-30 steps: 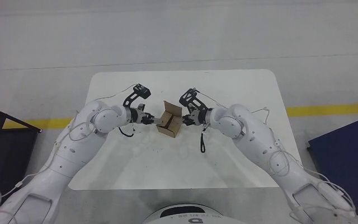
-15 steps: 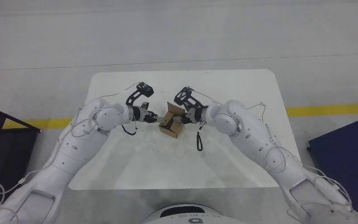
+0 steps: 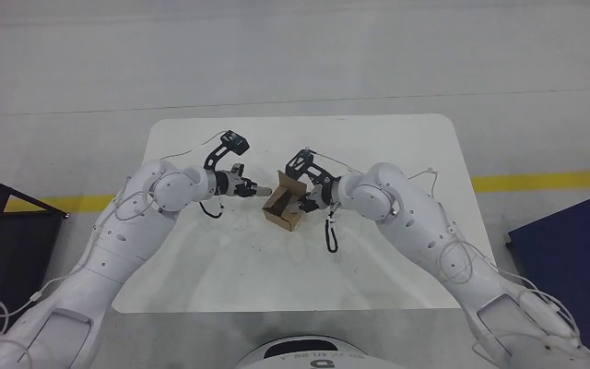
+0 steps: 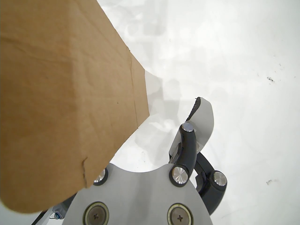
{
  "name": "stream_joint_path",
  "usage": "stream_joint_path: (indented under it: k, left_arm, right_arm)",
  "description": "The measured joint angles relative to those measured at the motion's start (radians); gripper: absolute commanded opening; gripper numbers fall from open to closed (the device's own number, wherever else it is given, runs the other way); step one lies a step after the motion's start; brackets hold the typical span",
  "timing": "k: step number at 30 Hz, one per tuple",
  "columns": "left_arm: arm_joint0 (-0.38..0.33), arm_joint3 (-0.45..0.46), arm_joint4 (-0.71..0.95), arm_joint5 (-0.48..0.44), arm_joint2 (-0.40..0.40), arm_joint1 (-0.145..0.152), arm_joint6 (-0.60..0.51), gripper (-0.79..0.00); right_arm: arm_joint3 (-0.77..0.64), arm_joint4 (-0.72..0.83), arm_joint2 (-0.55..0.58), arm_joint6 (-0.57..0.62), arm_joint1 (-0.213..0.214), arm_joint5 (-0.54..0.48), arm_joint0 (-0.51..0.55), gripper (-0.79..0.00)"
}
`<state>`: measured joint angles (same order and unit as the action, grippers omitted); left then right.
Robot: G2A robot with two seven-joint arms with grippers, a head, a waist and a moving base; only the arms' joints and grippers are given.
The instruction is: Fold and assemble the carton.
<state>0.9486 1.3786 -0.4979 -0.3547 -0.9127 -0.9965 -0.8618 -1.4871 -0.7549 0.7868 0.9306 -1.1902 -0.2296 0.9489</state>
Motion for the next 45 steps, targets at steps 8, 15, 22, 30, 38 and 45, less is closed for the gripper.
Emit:
stream_joint_path:
  k: [8, 15, 22, 30, 38, 45]
  left_arm:
    - [-0.003, -0.021, -0.003, -0.016, -0.005, -0.004, 0.019, 0.0]
    - [0.006, -0.037, -0.002, -0.026, -0.03, 0.0, 0.036, 0.0]
    - [0.021, -0.026, -0.001, -0.033, -0.052, 0.005, 0.039, 0.0]
    - [0.025, -0.002, 0.006, -0.041, -0.043, 0.0, 0.022, 0.0]
    - [-0.008, -0.024, 0.019, -0.055, 0.009, -0.019, -0.002, 0.0]
    - [-0.057, -0.046, 0.001, -0.067, 0.071, -0.04, -0.07, 0.0]
  right_arm:
    - [-0.015, 0.004, 0.001, 0.062, -0.007, 0.069, -0.016, -0.785]
    - [-0.039, 0.042, 0.013, 0.076, -0.009, 0.004, -0.038, -0.785]
    - [0.025, 0.097, 0.0, 0.084, -0.018, -0.161, -0.105, -0.151]
    - [0.09, 0.076, -0.016, -0.024, -0.038, -0.187, -0.168, 0.0]
    - [0.066, 0.061, 0.051, -0.078, -0.021, -0.172, -0.132, 0.0]
    - [-0.014, 0.061, 0.14, -0.061, 0.013, -0.15, -0.022, 0.0]
